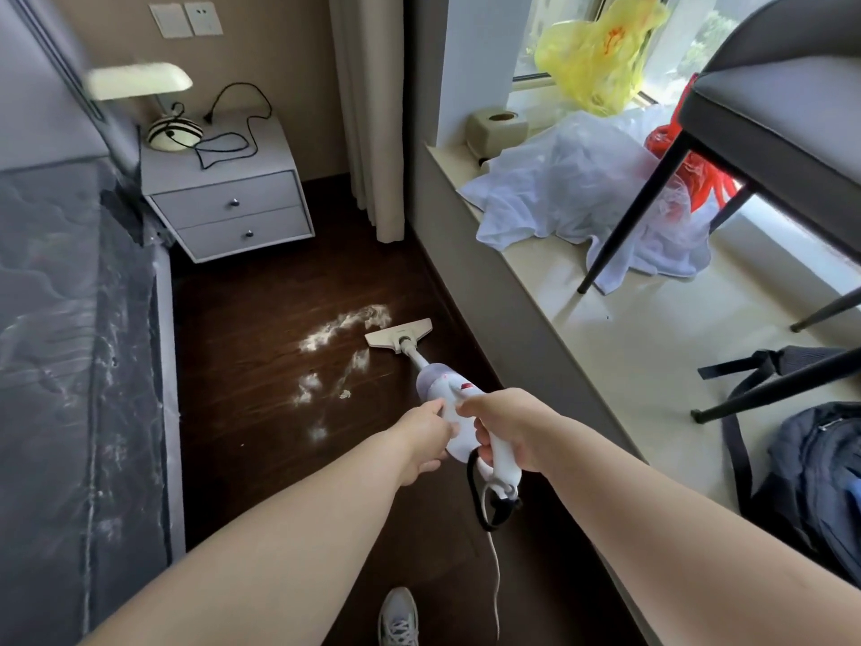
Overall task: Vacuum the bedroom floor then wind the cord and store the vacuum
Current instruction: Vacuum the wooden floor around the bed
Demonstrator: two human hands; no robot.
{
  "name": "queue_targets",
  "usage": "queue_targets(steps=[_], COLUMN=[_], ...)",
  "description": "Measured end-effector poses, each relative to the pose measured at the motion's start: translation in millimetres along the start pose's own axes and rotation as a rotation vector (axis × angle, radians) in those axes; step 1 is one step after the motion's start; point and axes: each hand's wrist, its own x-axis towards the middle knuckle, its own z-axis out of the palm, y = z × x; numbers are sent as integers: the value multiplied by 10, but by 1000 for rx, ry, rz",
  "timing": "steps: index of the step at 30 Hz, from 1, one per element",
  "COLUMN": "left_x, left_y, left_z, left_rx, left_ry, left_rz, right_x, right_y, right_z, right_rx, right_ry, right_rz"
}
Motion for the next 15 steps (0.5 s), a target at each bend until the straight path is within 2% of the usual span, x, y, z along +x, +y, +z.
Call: queue_targets(steps=[15], left_x=[211], left_y=[403], left_z=[-272], left_rx=[-68], left_ry=[-8], left_rz=[-5], right_x=[276], right_y=[-535], right_z=[-55], right_rx=[-128], right_ry=[-46], right_rz=[-7])
